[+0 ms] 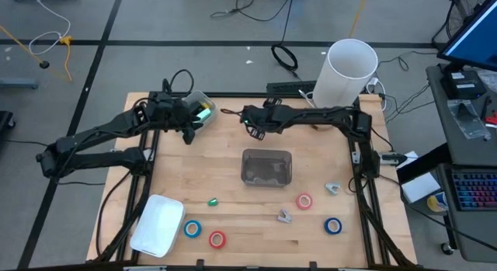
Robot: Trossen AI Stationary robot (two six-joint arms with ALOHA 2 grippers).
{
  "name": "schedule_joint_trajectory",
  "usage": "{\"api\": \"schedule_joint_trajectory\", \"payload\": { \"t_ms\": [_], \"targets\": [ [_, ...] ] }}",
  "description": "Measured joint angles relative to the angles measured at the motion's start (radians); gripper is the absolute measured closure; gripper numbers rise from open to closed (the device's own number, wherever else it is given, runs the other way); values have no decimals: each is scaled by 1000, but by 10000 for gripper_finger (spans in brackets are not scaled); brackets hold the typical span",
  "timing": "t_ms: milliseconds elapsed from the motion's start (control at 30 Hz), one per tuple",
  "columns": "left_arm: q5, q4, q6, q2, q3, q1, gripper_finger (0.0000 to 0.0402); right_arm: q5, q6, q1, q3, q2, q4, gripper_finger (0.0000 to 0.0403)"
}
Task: Pick and place Stapler, Stapler remover, tape
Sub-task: Put the top green stapler into the gray bin
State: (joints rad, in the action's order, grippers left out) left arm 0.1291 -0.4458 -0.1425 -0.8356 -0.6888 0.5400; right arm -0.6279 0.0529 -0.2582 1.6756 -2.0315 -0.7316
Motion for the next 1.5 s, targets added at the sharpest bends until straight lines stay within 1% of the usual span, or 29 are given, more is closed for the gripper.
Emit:
{"api": "schedule_joint_trajectory", "payload": {
  "t_ms": [267,400,533,667,767,933,1067,1133,1267,1333,1500],
  "targets": [
    [0,0,2,0,0,0,250,5,113,-32,0,2,-71,161],
    [0,0,2,0,0,0,250,55,189,-32,0,1,-121,161],
    [0,0,2,0,0,0,250,66,278,-18,0,2,-112,161],
    [0,0,3,0,0,0,250,133,378,-15,0,2,-110,161],
    [0,0,3,0,0,0,250,145,414,-15,-4,-19,-89,161],
    [1,-2,4,0,0,-1,250,210,463,-26,-7,-26,-81,161],
    [2,-24,5,0,0,-1,250,208,494,-40,-6,-30,-59,161],
    [2,-31,5,0,0,-1,250,224,515,-55,-6,-30,-58,161],
    [2,-33,5,0,0,-1,250,335,568,-91,-6,-28,-65,161],
    [2,-33,5,0,0,-1,250,372,606,-100,-6,-29,-55,161],
    [3,-33,5,0,0,-1,250,370,649,-102,-6,-28,-16,161]
  ]
}}
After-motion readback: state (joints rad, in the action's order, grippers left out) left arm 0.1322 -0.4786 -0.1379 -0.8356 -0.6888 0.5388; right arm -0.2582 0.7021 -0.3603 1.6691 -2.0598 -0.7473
